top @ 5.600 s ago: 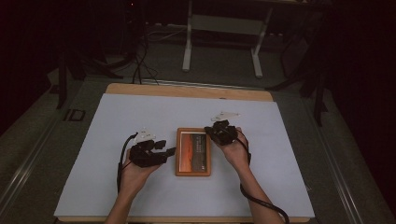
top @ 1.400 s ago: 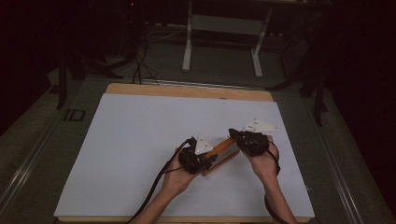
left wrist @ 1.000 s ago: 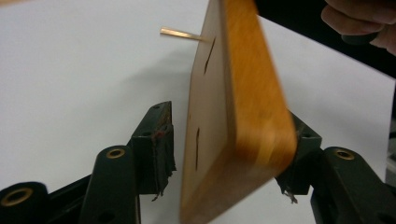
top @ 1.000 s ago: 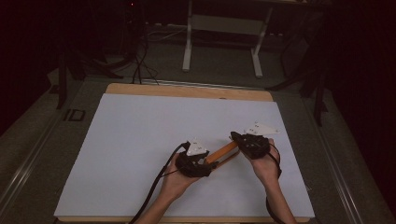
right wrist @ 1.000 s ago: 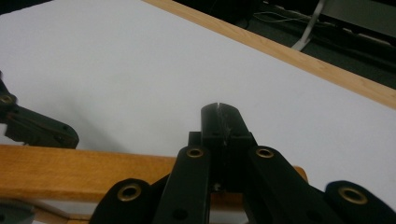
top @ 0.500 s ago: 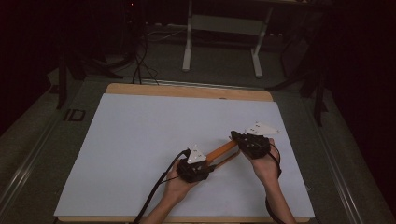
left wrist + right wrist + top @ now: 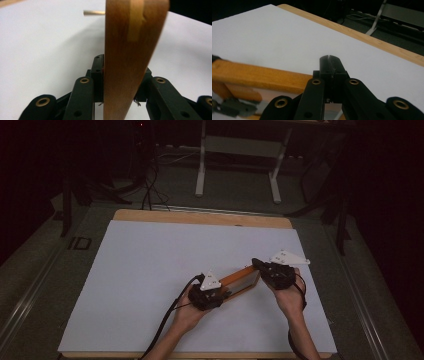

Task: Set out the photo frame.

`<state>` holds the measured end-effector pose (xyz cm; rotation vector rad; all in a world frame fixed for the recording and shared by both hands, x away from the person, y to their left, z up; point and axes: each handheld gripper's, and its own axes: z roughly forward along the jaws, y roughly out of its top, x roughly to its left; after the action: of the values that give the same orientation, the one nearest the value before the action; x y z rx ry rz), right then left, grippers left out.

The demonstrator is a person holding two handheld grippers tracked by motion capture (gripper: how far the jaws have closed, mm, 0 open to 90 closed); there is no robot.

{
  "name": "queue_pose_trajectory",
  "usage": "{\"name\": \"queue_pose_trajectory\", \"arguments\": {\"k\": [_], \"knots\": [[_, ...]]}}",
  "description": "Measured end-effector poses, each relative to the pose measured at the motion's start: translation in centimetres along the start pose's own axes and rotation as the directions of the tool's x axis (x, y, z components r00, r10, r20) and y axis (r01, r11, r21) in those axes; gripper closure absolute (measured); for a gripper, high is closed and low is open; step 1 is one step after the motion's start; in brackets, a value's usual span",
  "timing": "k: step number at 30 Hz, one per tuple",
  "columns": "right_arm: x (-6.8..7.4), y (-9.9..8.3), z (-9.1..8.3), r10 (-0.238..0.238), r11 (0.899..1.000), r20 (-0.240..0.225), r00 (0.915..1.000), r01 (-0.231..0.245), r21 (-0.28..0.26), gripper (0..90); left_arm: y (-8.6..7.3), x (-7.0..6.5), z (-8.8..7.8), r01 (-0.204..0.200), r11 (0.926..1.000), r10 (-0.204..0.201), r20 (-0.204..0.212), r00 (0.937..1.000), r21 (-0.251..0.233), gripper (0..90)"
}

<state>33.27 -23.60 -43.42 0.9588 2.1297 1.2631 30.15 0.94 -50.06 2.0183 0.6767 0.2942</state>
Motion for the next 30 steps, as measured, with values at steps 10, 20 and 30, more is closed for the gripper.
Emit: {"name": "queue_pose_trajectory", "arguments": {"k": [10,20,30], "knots": [[-0.6,0.1,-1.4,-0.006,1.0,-0.012,0.9999,0.006,-0.015,88.2,4.1,1.6,-3.3,-0.086,0.9958,0.084,0.066,0.9943,0.031,69.0],[0.0,-0.1,-1.4,-0.075,0.997,-0.12,0.99,0.075,-0.004,82.1,6.7,3.2,-5.9,-0.11,0.9927,0.103,0.111,0.9884,0.05,69.0],[1.7,-0.4,0.0,-0.163,0.984,-0.296,0.9413,0.176,0.015,57.8,6.5,4.1,-7.0,-0.17,0.983,0.158,0.147,0.9764,0.069,68.6]]}}
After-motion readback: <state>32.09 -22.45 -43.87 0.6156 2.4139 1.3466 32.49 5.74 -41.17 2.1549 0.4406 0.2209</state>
